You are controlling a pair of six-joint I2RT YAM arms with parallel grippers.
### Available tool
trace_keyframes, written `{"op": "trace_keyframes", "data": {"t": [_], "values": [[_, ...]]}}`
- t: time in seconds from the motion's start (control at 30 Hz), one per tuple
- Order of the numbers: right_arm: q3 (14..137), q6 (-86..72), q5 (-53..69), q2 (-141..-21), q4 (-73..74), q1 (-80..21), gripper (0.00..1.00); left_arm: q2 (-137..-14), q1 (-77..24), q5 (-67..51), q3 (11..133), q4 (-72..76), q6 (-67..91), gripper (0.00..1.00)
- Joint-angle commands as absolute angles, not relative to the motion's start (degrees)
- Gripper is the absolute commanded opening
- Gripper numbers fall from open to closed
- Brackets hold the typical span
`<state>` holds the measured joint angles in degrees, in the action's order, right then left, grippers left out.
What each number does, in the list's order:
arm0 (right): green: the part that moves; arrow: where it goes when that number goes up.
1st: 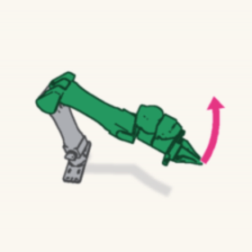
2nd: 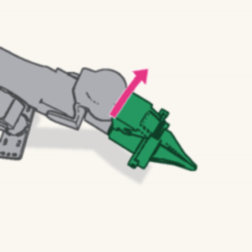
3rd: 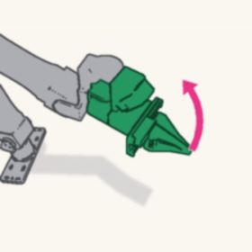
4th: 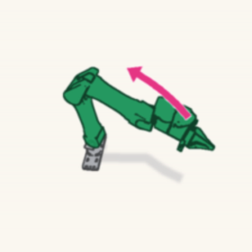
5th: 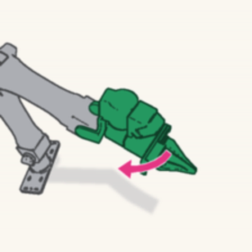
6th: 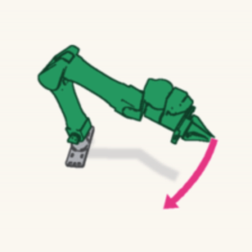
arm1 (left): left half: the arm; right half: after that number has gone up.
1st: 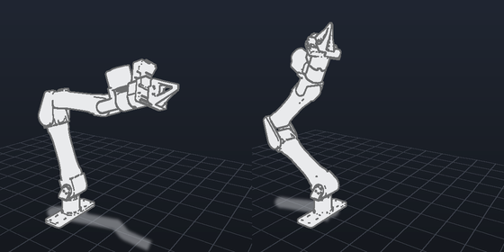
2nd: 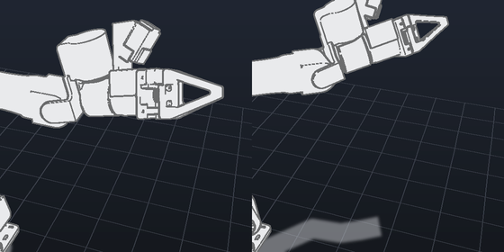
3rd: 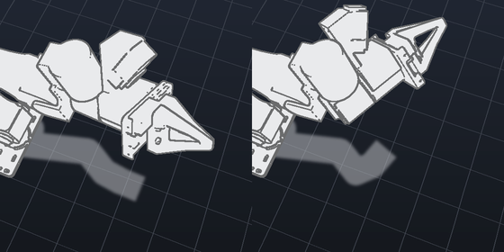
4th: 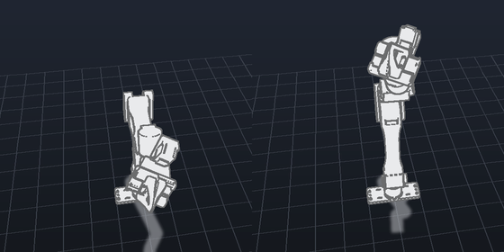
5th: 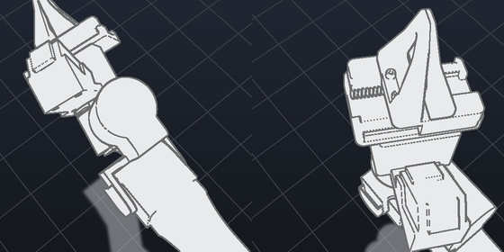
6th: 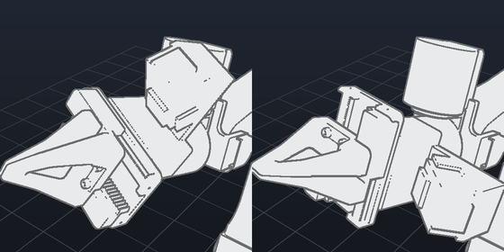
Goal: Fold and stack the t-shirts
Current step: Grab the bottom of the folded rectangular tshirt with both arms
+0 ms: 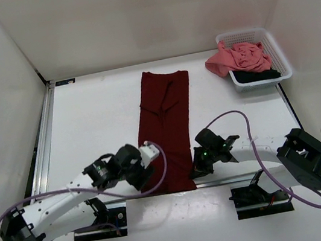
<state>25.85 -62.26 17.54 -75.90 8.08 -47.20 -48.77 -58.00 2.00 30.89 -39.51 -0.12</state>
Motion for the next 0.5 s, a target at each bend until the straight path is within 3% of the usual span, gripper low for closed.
{"op": "trace_keyframes", "data": {"t": [0.0,0.13,0.33,0.47], "values": [[27.51,-60.64,17.49,-76.55,10.28,-46.85,0.05,-53.43,-50.66,-9.03,38.57,-42.19,0.0,0.73],[27.51,-60.64,17.49,-76.55,10.28,-46.85,0.05,-53.44,-45.63,-18.79,37.63,-41.31,0.0,0.73],[27.51,-60.64,17.49,-77.78,10.28,-46.32,0.05,-49.58,-46.31,-20.48,34.11,-40.17,0.0,0.72],[28.04,-60.64,17.49,-78.84,10.28,-46.32,0.05,-41.06,-53.7,-6.35,23.42,-35.43,0.0,0.72]]}}
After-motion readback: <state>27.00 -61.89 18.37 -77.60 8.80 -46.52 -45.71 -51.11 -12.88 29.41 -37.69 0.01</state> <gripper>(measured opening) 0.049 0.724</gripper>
